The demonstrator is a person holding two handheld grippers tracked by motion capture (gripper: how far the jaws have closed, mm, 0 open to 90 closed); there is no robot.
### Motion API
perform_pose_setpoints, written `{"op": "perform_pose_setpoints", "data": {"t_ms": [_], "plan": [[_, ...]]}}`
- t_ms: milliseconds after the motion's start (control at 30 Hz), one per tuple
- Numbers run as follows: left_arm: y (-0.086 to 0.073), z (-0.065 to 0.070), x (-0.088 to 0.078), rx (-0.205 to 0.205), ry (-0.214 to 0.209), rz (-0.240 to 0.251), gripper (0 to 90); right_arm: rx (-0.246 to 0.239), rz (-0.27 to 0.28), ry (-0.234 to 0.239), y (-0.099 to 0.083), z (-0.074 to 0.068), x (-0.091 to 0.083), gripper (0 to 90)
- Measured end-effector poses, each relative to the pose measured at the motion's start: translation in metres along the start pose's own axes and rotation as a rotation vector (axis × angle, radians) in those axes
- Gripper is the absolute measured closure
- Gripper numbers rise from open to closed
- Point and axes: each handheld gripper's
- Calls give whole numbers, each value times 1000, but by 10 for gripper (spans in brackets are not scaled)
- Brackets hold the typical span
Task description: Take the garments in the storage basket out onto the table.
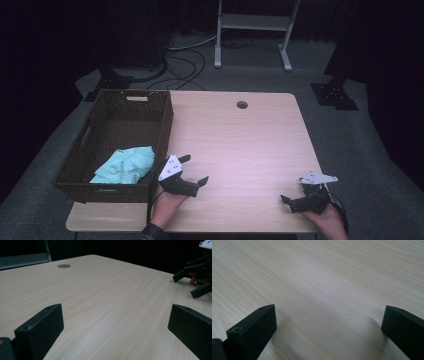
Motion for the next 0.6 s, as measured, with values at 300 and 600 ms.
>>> {"op": "perform_pose_setpoints", "data": {"t_ms": [300, 600], "plan": [[4, 0, -2, 1, 0, 10, 0, 0, 0, 0, 0, 0, 0, 0], [7, 1, -2, 18, 4, 10, 0, 0, 0, 0, 0, 0, 0, 0]]}}
Point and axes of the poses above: each handheld gripper's, and its own axes: x roughly forward along the jaws, y roughly out of its top, z roughly to its right, and after that the axes turned 8 degrees about y, right-handed
